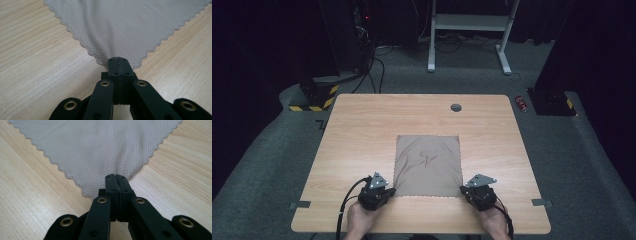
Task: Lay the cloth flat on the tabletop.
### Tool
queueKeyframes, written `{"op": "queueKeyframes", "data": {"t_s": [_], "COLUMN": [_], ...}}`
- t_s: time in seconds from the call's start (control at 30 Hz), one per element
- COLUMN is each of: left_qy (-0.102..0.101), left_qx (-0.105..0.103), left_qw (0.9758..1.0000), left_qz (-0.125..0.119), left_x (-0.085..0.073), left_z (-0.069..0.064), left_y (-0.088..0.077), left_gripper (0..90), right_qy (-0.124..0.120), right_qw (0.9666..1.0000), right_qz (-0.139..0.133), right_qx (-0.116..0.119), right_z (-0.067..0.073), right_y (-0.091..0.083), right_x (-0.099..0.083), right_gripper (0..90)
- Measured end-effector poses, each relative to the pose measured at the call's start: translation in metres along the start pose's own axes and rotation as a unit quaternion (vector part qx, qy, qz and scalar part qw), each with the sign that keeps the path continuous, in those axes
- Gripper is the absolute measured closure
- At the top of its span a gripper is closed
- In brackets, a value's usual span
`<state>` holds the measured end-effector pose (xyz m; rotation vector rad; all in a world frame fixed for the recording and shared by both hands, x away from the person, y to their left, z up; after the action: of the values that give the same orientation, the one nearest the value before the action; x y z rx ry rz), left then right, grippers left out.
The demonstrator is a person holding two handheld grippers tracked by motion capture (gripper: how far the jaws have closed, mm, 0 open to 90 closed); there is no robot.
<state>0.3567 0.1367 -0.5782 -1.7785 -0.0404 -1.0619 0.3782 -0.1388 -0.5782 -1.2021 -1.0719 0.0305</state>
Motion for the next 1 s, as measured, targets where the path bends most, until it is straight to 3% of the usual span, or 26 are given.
{"op": "queueKeyframes", "data": {"t_s": [0.23, 0.43, 0.57, 0.7, 0.73, 0.83, 0.93, 0.97, 1.0], "left_qy": [-0.003, 0.004, -0.006, -0.010, -0.010, -0.007, -0.005, -0.005, -0.003], "left_qx": [-0.012, -0.025, -0.035, -0.017, -0.012, 0.006, 0.012, 0.019, 0.023], "left_qw": [0.9999, 0.9997, 0.9994, 0.9998, 0.9999, 0.9995, 0.9992, 0.9991, 0.9990], "left_qz": [-0.007, 0.001, 0.008, 0.003, -0.004, -0.031, -0.039, -0.038, -0.037], "left_x": [-0.002, -0.008, -0.012, -0.009, -0.005, 0.012, 0.023, 0.030, 0.033], "left_z": [-0.003, -0.011, -0.014, -0.010, -0.008, -0.004, -0.001, 0.003, 0.006], "left_y": [-0.010, -0.014, -0.014, -0.013, -0.013, -0.006, 0.002, 0.010, 0.014], "left_gripper": [90.0, 90.0, 89.9, 80.9, 76.3, 65.9, 61.0, 57.6, 56.7], "right_qy": [-0.014, -0.019, -0.019, -0.010, -0.004, -0.014, -0.011, -0.009, -0.012], "right_qw": [0.9999, 0.9998, 0.9997, 0.9999, 0.9998, 0.9992, 0.9991, 0.9992, 0.9992], "right_qz": [0.004, 0.006, 0.014, 0.005, -0.020, -0.038, -0.037, -0.031, -0.029], "right_qx": [-0.001, 0.002, 0.009, 0.001, 0.000, 0.004, 0.017, 0.025, 0.023], "right_z": [0.006, 0.009, 0.011, 0.011, 0.013, 0.020, 0.026, 0.031, 0.032], "right_y": [-0.003, -0.011, -0.012, -0.013, -0.014, -0.009, 0.003, 0.022, 0.027], "right_x": [-0.003, -0.005, -0.009, -0.006, 0.005, 0.019, 0.026, 0.031, 0.031], "right_gripper": [89.2, 89.2, 88.9, 81.6, 77.8, 75.5, 73.7, 72.1, 71.6]}}
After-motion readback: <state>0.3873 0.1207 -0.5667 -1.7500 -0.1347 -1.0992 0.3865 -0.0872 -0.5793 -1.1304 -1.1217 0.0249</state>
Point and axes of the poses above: each handheld gripper's, and its own axes: y roughly forward along the jaws, x roughly out of its top, z roughly to its left, the point moved 9 cm from there along y, roughly forward along the jaws, and after that the axes turned 1 degree about z, right-handed, at the moved point
